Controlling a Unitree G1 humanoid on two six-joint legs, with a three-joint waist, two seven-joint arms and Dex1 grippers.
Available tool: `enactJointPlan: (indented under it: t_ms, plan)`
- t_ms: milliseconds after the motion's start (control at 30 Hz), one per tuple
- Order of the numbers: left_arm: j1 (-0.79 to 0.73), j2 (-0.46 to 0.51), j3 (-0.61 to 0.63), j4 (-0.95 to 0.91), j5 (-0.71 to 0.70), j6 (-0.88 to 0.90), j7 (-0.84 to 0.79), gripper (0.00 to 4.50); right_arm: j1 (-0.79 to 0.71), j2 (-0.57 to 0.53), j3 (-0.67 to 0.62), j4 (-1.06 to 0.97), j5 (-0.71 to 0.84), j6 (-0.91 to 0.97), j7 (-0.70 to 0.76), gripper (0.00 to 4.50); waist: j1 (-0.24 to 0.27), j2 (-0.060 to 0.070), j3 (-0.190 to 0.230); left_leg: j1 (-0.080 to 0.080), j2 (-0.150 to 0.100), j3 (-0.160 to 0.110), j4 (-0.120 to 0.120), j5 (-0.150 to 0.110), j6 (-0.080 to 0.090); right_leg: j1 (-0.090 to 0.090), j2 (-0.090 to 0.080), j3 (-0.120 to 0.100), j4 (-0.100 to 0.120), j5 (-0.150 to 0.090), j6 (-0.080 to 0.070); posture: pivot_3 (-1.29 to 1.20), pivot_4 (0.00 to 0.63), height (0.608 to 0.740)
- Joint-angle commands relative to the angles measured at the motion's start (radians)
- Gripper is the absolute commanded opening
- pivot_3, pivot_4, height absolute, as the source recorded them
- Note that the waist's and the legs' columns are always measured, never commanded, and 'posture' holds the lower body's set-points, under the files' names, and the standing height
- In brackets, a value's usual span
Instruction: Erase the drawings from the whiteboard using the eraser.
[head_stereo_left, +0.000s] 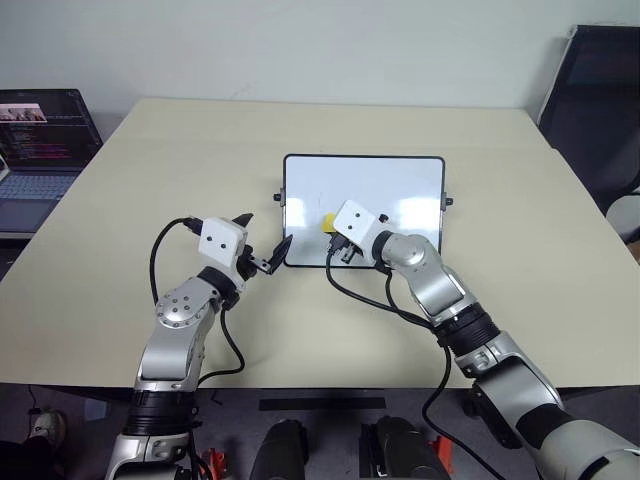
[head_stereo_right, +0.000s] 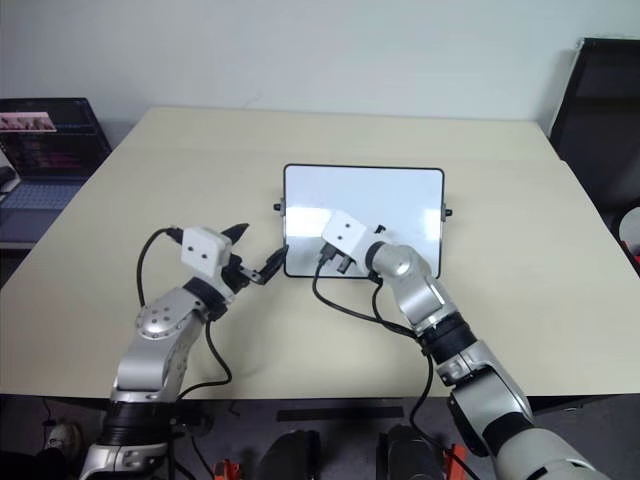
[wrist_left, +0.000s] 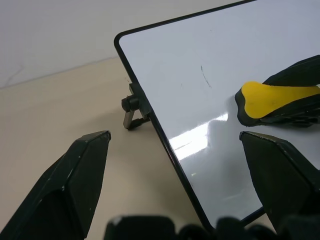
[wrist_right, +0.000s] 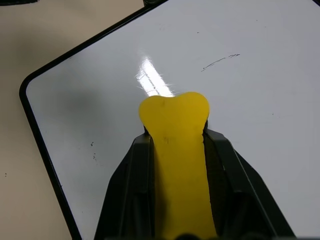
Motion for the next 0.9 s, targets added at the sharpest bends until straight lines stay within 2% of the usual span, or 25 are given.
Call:
enactJointPlan:
  t_ms: [33,233,467,633,900]
  plan:
    - [-0.017,0.009,0.007,-0.054,-0.002,-0.001,0.004,4.50,-0.077,0.026,-0.071,0.060,0.017,-0.053,-0.083,0.98,-0.001,0.000,0.000,0.000,0.000,0.000,0.000,0.000,0.000,0.000,0.000,0.000,0.000,0.000,0.000,0.00,0.150,0.740]
    - [-0.032,0.010,0.004,-0.056,-0.002,0.009,0.003,4.50,-0.183,0.077,-0.118,0.191,0.026,-0.160,-0.183,0.98,-0.003,0.000,0.000,0.000,0.000,0.000,-0.001,0.000,0.000,0.000,0.000,0.000,0.000,0.000,0.000,0.00,0.150,0.740]
    - [-0.021,0.009,0.009,-0.078,0.000,0.018,0.010,4.50,-0.235,0.114,-0.104,0.291,0.013,-0.189,-0.191,0.98,-0.003,0.000,0.000,-0.001,0.000,0.001,-0.003,-0.001,-0.001,-0.001,0.000,0.001,-0.001,0.000,0.000,0.00,0.150,0.740]
    - [-0.013,0.014,0.017,-0.091,0.000,0.022,0.015,4.50,-0.199,0.121,-0.058,0.273,-0.012,-0.152,-0.141,0.98,-0.006,0.000,0.000,0.000,0.000,0.000,-0.002,-0.001,-0.001,-0.001,0.000,0.000,0.000,0.000,0.000,0.00,0.150,0.740]
    - [-0.003,0.014,0.016,-0.084,-0.003,0.014,0.011,4.50,-0.060,0.074,-0.011,0.088,-0.035,-0.057,-0.062,0.98,-0.002,0.000,0.000,0.000,0.000,0.000,-0.002,-0.001,-0.001,-0.001,0.000,0.000,0.000,0.000,0.000,0.00,0.150,0.740]
